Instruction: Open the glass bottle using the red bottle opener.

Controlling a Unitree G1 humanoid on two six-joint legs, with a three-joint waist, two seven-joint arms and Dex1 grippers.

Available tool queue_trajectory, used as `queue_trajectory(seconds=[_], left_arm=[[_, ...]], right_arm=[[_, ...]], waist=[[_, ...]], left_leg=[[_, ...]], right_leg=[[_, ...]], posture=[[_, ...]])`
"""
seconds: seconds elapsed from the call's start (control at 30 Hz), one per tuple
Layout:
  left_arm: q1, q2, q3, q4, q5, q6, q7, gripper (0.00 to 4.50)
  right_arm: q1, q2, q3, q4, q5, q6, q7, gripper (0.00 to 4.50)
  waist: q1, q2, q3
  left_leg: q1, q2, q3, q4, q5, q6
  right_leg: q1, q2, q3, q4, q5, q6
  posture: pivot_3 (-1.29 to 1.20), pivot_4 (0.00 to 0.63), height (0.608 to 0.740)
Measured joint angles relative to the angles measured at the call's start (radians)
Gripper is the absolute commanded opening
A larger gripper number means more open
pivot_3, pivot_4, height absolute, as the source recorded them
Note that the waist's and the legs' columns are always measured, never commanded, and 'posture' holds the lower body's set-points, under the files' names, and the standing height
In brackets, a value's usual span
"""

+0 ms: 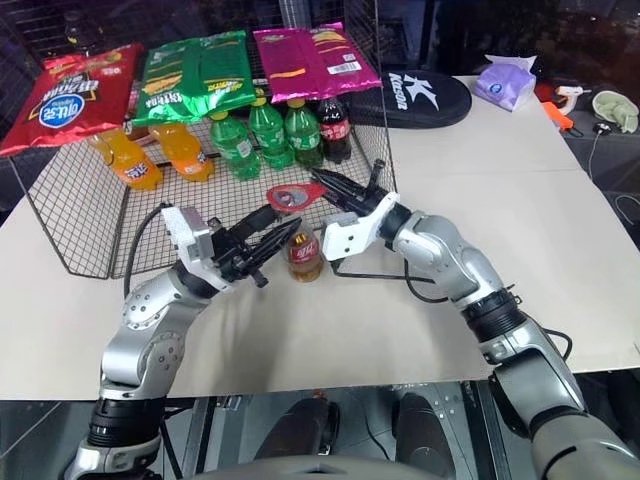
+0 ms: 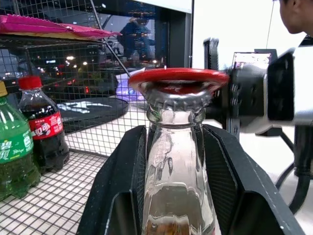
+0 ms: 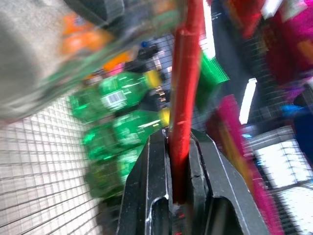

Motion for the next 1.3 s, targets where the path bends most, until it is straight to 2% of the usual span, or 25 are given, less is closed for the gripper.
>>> queue_trajectory(seconds=[0.3, 0.57, 0.7, 0.77, 0.8, 0.93, 1.3], left_arm=[[-0.002, -0.003, -0.003, 0.001, 0.001, -0.003, 0.004, 1.47], [-0.003, -0.009, -0.003, 0.001, 0.001, -0.002, 0.011, 1.47], [-0.003, -0.01, -0.003, 0.001, 0.001, -0.002, 0.017, 1.47], [-0.003, -0.01, -0.003, 0.001, 0.0, -0.002, 0.021, 2.24], [-0.001, -0.01, -0.004, 0.003, 0.003, 0.003, 0.021, 2.49], [0.009, -0.01, -0.014, 0.026, 0.011, 0.018, 0.024, 4.23], [0.025, -0.008, -0.017, 0.025, 0.01, 0.019, 0.02, 4.23]], right_arm=[[0.001, 0.01, -0.007, 0.002, -0.022, -0.011, -0.043, 0.0], [0.059, 0.105, -0.13, 0.006, 0.223, 0.138, -0.023, 0.0], [0.077, 0.117, -0.163, 0.005, 0.287, 0.189, -0.002, 0.0], [0.086, 0.118, -0.168, 0.005, 0.305, 0.207, 0.007, 0.0], [0.087, 0.12, -0.168, 0.005, 0.31, 0.211, 0.01, 0.0], [0.088, 0.122, -0.169, 0.004, 0.317, 0.222, 0.014, 0.0], [0.106, 0.121, -0.17, 0.0, 0.321, 0.225, 0.016, 0.0]], waist=[[-0.001, 0.0, 0.0], [-0.001, 0.0, 0.0], [-0.001, 0.0, 0.0], [-0.002, 0.0, 0.0], [-0.003, 0.0, 0.0], [-0.006, 0.0, 0.001], [-0.022, 0.0, 0.001]], left_leg=[[-0.001, 0.0, 0.001, -0.001, 0.0, 0.0], [-0.001, 0.0, 0.0, -0.001, 0.0, 0.0], [-0.001, 0.0, 0.0, -0.001, 0.0, 0.0], [-0.001, 0.0, 0.001, -0.001, 0.0, 0.0], [-0.001, 0.0, 0.001, -0.001, 0.0, 0.0], [-0.002, 0.001, 0.0, -0.002, 0.0, 0.0], [-0.002, 0.001, 0.0, -0.004, 0.0, 0.0]], right_leg=[[0.0, 0.0, 0.001, 0.0, 0.0, 0.0], [0.0, 0.0, 0.001, -0.001, 0.0, 0.0], [0.0, 0.0, 0.0, -0.001, 0.0, 0.0], [0.0, 0.0, 0.001, -0.001, 0.0, 0.0], [0.0, 0.0, 0.001, -0.001, 0.0, 0.0], [-0.001, 0.0, 0.001, -0.001, 0.0, 0.0], [-0.001, 0.0, 0.001, -0.003, 0.0, 0.0]], posture=[[0.0, 0.15, 0.74], [0.0, 0.15, 0.74], [0.0, 0.15, 0.74], [0.0, 0.15, 0.74], [0.0, 0.15, 0.74], [0.0, 0.15, 0.74], [0.0, 0.15, 0.74]])
